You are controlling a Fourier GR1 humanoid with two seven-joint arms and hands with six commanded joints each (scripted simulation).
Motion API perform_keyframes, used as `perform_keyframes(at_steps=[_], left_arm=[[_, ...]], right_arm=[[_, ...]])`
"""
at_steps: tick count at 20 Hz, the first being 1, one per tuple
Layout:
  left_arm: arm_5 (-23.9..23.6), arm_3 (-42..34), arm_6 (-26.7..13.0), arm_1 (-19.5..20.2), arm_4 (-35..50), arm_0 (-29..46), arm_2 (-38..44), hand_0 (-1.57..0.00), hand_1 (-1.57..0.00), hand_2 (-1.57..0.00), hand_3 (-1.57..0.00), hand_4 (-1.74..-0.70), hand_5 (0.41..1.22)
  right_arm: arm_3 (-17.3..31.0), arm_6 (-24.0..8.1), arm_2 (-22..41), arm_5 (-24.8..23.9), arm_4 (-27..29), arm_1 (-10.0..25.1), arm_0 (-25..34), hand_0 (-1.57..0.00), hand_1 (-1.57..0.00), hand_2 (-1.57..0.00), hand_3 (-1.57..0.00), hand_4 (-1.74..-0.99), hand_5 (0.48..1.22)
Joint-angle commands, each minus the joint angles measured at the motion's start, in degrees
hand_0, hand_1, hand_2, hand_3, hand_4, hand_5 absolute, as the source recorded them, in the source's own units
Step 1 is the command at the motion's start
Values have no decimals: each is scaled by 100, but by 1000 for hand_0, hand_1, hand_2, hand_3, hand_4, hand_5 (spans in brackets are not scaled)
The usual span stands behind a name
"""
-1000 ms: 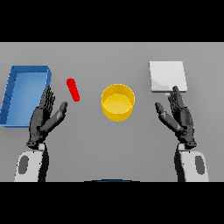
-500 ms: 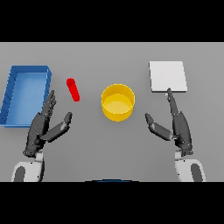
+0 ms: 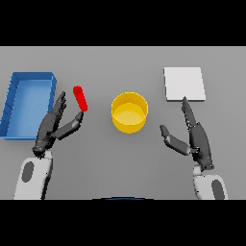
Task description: Pick up the red beaker and tilt it to pour out 1 green nut into yellow bowl. Pick up the yellow bowl and place it on the metallic measuring scale.
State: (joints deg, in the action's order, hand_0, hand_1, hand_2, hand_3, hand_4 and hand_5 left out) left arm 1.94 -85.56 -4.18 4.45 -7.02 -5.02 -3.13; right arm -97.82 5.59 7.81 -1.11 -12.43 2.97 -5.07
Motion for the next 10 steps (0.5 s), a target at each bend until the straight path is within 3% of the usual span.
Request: perform_keyframes(at_steps=[1, 4, 10], left_arm=[[-4, 282, 55, 6, -21, -200, 50, 1, 1, 1, 1, -1178, 648], [20, 900, 272, 21, -52, -687, 150, 1, 1, 1, 1, -1178, 637], [-73, 1759, 670, -29, -230, -1371, 203, 1, 1, 1, 1, -1201, 654]], right_arm=[[-50, -55, -8, -3, 29, -15, 26, 1, 1, 1, 1, -1219, 626], [48, -160, -9, -6, 21, -40, 118, 1, 1, 1, 1, -1229, 626], [49, -71, -29, 50, 85, -20, 15, 1, 1, 1, 1, -1229, 628]])
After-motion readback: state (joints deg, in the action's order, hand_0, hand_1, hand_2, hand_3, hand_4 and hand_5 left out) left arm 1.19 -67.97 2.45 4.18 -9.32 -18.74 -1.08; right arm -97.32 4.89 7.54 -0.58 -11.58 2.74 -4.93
